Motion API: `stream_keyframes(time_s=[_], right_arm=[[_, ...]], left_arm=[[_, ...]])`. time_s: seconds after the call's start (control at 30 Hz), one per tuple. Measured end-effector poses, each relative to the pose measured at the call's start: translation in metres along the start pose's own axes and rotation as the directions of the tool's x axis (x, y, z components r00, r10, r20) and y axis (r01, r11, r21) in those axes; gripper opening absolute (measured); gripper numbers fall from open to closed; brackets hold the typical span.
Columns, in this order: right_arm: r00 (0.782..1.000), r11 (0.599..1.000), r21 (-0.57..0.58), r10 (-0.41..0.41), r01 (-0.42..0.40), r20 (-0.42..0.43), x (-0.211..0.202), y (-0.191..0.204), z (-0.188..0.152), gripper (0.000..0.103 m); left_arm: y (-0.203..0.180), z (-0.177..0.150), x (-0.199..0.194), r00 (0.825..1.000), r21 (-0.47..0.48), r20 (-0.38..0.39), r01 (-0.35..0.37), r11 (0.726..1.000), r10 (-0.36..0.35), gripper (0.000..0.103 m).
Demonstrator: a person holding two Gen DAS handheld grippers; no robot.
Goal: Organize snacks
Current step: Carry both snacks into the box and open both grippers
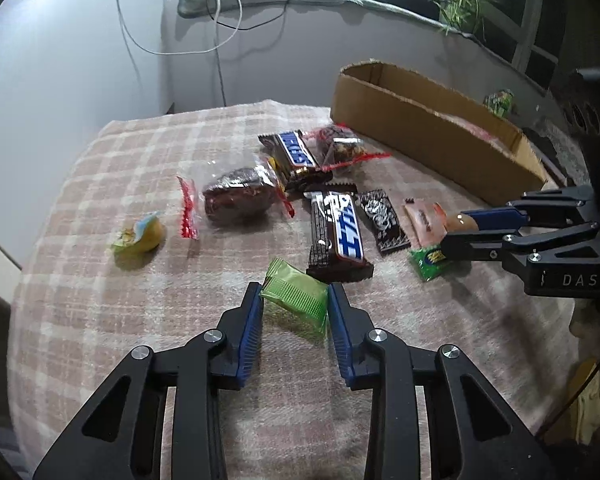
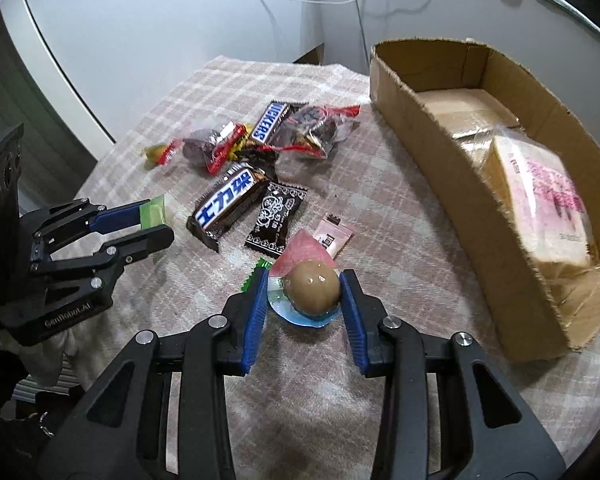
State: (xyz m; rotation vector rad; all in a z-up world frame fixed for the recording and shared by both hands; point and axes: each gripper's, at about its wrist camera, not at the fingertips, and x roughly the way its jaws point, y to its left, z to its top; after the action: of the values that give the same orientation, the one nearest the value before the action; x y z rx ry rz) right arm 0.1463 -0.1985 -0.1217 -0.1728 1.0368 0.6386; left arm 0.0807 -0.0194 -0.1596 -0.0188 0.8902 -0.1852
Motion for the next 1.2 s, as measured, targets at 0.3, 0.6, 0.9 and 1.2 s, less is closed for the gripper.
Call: stream_keyframes(time_s=[0.3,0.6,0.9,1.2], right_arm=[[0.998,1.0,0.03,-0.008,0.007,0.065,-0.03,-0.016,0.004,0.038],[0.988,0.995,0.083,-0.072,0.061,0.134,-0.07,-0.056,0.013,0.038],[0.978,0.978,0.164,-0.151,0.127,0.145,-0.091,-0.116,0.022,0.038],[0.969,0.956,0.221,-0.222,0.195,0.108,-0.086,-0.169,0.027,0.038]], left_arm=[[-0.001,0.024,-0.025,0.996,-0.05,0.078,0.058,0.997,-0.054,0.031],[-0.023,0.062,-0.029,0.984,-0.048,0.142,0.117,0.992,-0.109,0.031],[-0.05,0.108,-0.011,0.974,-0.026,0.169,0.159,0.987,-0.153,0.031],[-0.081,0.137,0.017,0.972,0.008,0.15,0.181,0.983,-0.18,0.031]])
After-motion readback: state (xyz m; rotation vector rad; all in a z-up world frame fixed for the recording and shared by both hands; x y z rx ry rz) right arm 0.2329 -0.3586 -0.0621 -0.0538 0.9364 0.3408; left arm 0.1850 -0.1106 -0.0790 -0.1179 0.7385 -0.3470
